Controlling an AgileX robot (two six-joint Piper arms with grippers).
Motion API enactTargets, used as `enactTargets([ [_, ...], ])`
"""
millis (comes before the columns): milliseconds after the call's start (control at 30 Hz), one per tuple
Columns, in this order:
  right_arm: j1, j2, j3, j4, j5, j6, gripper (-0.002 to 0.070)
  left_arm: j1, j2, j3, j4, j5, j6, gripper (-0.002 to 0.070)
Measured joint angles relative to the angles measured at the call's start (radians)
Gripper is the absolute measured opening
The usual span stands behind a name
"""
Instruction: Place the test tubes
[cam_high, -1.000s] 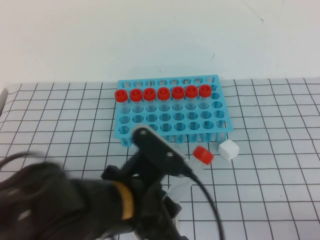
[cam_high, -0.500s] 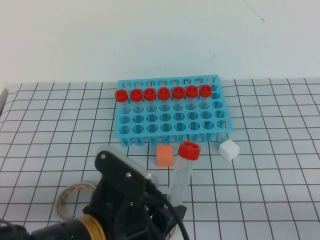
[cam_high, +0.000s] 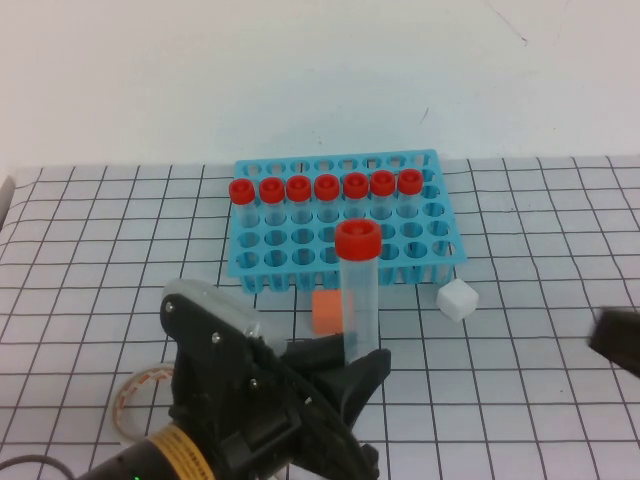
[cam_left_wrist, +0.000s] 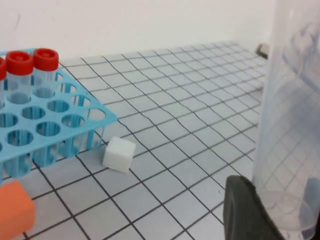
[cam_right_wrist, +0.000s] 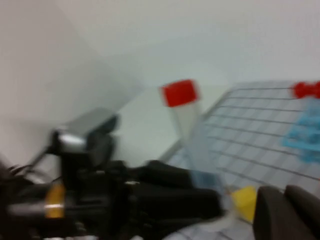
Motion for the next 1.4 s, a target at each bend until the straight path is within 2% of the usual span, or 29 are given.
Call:
enactTargets([
  [100, 0.02, 0.158, -0.117, 0.0, 0.125, -0.046, 0.0085, 0.0, 0.029, 0.0, -0.055, -0.032, 0.0, 0.0211],
  [233, 0.111, 0.309, -0.244, 0.002, 0.151, -0.118, 0.026, 0.0, 0.06, 0.0, -0.134, -0.048, -0.002, 0.0211],
  [300, 0.188, 0.363, -0.309, 0.002, 0.109, -0.147, 0.0344, 0.0, 0.073, 0.0, -0.136, -0.061, 0.0, 0.0211],
  [433, 0.345, 0.444, -0.418, 0.004, -0.062, -0.207, 0.0406, 0.0, 0.082, 0.0, -0.136, -0.09, 0.035, 0.0211],
  [533, 0.429, 0.504, -0.485, 0.006, -0.17, -0.232, 0.0417, 0.0, 0.082, 0.0, -0.132, -0.113, 0.062, 0.0211],
  [667, 0.477, 0.58, -0.563, 0.006, -0.192, -0.244, 0.0419, 0.0, 0.082, 0.0, -0.13, -0.14, 0.075, 0.0211],
  [1167, 0.527, 0.696, -0.645, 0.007, -0.156, -0.244, 0.0416, 0.0, 0.082, 0.0, -0.095, -0.161, 0.075, 0.0211],
  [1267, 0.529, 0.699, -0.645, 0.007, -0.15, -0.244, 0.0384, 0.0, 0.082, 0.0, -0.072, -0.161, 0.079, 0.0211],
  [1400, 0.529, 0.699, -0.645, 0.007, -0.147, -0.234, 0.0263, 0.0, 0.082, 0.0, -0.063, -0.161, 0.081, 0.0211],
])
